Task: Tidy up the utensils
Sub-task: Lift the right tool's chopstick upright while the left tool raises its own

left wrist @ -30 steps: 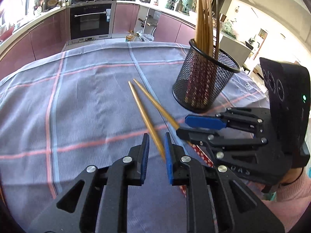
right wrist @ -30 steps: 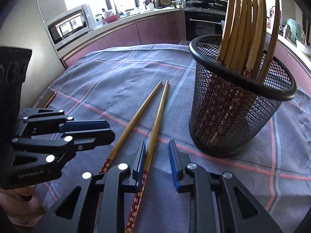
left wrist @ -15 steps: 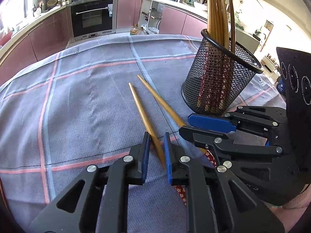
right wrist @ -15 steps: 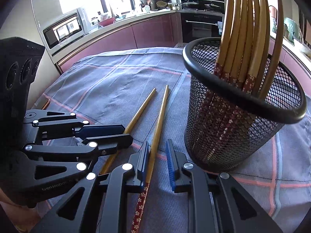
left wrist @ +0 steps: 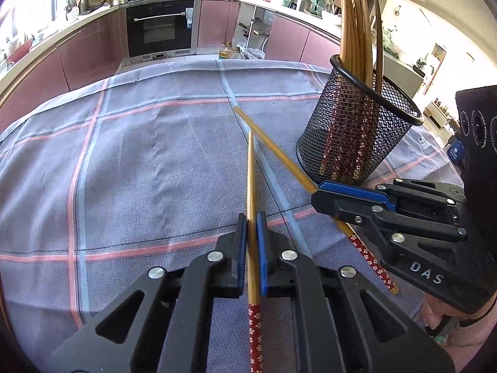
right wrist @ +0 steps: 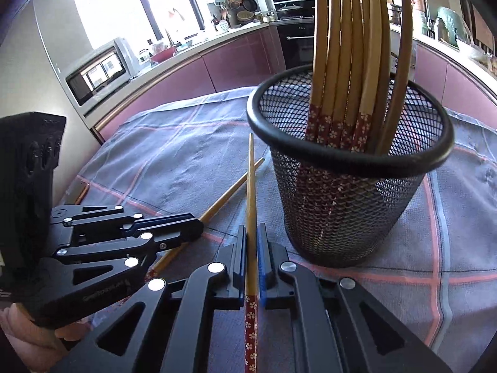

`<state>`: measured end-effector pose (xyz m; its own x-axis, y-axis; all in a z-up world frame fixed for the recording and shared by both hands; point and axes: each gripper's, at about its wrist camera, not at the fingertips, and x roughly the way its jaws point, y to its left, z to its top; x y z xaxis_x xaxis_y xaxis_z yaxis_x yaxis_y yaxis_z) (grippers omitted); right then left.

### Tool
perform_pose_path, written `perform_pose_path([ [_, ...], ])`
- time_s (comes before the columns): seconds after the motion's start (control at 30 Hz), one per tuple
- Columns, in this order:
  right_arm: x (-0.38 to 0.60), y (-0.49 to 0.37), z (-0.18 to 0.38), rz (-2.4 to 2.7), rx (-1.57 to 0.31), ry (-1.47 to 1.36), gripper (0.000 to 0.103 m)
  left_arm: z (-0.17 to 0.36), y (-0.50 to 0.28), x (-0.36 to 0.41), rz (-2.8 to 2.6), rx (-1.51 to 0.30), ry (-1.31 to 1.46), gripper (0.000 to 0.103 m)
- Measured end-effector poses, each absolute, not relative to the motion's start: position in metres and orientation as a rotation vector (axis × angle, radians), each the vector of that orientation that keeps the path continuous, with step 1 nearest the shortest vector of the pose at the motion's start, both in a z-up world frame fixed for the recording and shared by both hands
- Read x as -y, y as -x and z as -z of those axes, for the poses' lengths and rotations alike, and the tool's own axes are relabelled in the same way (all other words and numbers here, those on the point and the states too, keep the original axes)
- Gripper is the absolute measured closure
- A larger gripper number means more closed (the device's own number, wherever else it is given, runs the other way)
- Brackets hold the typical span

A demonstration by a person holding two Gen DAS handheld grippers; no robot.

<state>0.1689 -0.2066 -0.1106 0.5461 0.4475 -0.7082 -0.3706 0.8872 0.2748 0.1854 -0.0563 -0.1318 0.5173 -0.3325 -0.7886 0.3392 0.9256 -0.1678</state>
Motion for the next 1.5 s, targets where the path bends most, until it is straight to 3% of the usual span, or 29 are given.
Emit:
perform_pose_path([
  [1.5, 0.241, -0.125, 0.062, -0.595, -0.703, -0.142, 0.097, 0.066, -0.131, 0.027, 0.525, -0.8, 0.134, 0.096],
])
